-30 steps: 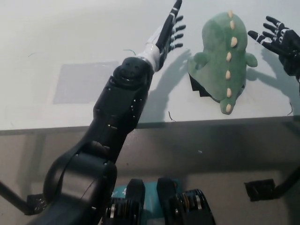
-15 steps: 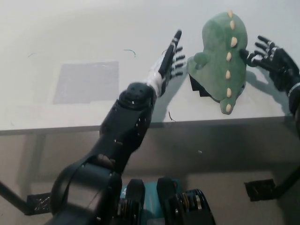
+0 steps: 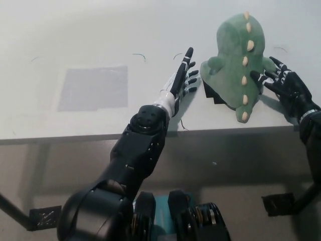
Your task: Use both hands to pick up a dinasour on the right side and move it to the left side
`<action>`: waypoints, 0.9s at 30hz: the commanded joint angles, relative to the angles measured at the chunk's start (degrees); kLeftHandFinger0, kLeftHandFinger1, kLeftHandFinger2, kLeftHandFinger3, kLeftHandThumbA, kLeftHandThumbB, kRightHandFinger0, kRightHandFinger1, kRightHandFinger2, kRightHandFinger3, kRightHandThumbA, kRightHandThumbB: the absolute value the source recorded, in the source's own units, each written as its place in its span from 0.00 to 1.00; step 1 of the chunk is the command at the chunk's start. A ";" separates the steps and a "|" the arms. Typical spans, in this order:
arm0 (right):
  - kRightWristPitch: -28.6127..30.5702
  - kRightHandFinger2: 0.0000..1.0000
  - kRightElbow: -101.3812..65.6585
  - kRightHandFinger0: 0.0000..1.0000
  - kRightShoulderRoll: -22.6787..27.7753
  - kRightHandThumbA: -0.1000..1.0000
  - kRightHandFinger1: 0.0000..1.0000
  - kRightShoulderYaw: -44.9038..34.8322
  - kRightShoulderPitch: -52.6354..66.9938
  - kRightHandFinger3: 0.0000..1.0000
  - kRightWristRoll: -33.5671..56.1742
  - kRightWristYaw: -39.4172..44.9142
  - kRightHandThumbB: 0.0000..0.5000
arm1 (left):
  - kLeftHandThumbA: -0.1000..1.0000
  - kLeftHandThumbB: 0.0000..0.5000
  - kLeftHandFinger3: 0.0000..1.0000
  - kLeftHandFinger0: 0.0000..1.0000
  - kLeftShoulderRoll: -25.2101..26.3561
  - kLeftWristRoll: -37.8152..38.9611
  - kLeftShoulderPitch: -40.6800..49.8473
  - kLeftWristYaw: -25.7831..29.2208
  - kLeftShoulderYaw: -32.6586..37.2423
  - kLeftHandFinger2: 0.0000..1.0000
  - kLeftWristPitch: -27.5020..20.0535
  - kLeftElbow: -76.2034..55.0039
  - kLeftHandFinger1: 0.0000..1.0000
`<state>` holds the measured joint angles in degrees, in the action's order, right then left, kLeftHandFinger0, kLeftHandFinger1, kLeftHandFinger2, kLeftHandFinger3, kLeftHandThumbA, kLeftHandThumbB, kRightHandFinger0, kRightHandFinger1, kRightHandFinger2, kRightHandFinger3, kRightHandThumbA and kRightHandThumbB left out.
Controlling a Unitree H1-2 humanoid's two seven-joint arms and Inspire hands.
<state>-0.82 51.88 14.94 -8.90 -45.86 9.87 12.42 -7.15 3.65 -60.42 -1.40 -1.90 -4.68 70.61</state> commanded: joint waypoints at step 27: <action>-0.15 1.00 -15.17 1.00 -8.36 1.00 1.00 3.05 2.79 1.00 -2.31 -5.98 0.64 | 1.00 0.57 1.00 1.00 -9.37 -1.69 -7.04 1.27 2.51 1.00 -3.41 5.63 1.00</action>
<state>-1.31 39.35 9.26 -7.80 -40.87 8.18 6.28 -13.36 4.16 -64.16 2.95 -1.75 -6.37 76.07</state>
